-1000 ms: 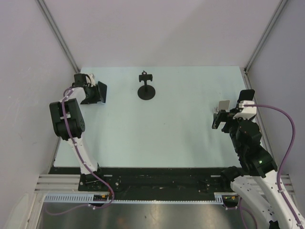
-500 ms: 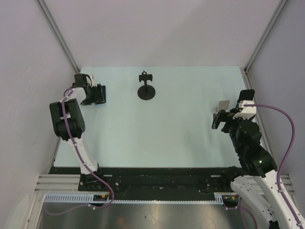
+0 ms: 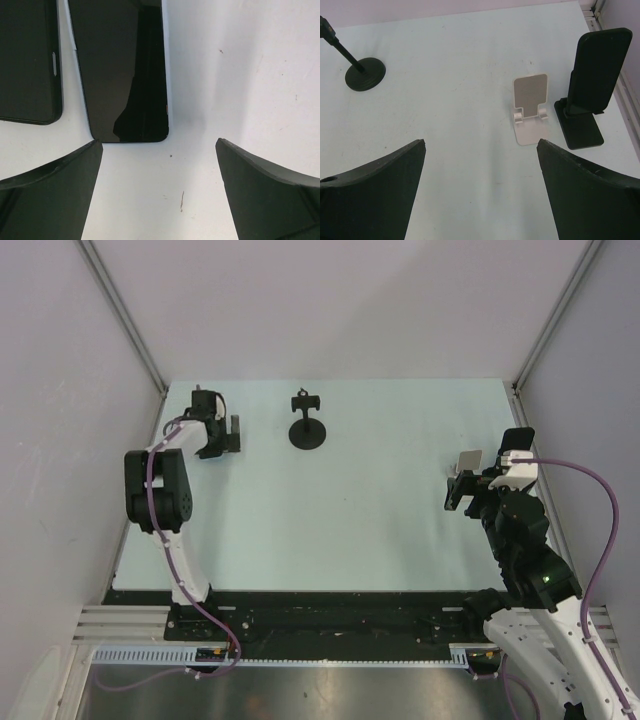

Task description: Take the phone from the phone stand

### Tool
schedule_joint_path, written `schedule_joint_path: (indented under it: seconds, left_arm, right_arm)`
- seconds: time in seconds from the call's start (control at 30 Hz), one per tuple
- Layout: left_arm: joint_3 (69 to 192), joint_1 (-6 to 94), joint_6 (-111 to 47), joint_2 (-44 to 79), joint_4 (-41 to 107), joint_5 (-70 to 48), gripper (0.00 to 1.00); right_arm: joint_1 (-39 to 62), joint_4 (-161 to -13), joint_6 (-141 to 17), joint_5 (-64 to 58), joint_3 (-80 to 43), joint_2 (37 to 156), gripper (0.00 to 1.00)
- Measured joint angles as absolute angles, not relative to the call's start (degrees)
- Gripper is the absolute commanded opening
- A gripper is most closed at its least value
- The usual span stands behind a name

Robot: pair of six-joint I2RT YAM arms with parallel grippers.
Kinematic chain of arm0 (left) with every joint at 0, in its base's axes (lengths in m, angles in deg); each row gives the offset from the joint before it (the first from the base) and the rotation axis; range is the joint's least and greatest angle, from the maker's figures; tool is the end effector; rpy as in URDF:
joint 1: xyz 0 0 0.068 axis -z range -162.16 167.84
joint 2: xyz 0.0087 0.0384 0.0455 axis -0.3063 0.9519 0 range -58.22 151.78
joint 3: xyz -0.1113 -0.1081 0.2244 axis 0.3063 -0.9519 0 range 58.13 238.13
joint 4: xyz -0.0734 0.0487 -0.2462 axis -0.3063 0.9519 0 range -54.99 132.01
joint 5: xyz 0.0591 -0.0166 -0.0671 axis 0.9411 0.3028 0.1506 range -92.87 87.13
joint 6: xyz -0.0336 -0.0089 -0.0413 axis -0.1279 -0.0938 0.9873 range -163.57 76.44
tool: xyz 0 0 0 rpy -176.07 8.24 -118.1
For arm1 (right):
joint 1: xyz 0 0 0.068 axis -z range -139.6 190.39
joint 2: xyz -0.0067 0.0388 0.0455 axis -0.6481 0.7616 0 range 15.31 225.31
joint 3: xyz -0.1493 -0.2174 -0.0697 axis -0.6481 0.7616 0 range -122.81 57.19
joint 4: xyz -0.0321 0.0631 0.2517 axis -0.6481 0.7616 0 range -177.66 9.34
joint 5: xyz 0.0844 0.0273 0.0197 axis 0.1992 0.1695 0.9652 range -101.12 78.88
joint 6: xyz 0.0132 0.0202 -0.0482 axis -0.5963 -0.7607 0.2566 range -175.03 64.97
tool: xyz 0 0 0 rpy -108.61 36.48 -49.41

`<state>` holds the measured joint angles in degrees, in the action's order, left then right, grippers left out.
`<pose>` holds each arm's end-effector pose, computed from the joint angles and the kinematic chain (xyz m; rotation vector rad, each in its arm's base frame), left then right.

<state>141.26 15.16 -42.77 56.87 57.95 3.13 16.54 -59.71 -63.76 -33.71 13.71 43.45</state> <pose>0.4339 0.0241 0.1842 -0.1184 2.5246 0.1458 0.1079 0.0328 0.3373 0.0472 1.7734 0.0579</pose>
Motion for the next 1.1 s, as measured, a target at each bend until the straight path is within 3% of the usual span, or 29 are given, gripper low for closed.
schedule_joint_path:
  seconds: [0.43, 1.1]
  left_arm:
    - [141.3, 16.6, -42.8, 59.1, 58.0, 13.3, 0.91]
    - [143.1, 15.2, -42.9, 60.8, 58.1, 16.3, 0.90]
  right_arm:
    - [16.6, -59.7, -63.7, -33.7, 13.7, 43.4, 1.00]
    - [17.1, -59.7, -63.7, -33.6, 13.7, 43.4, 1.00]
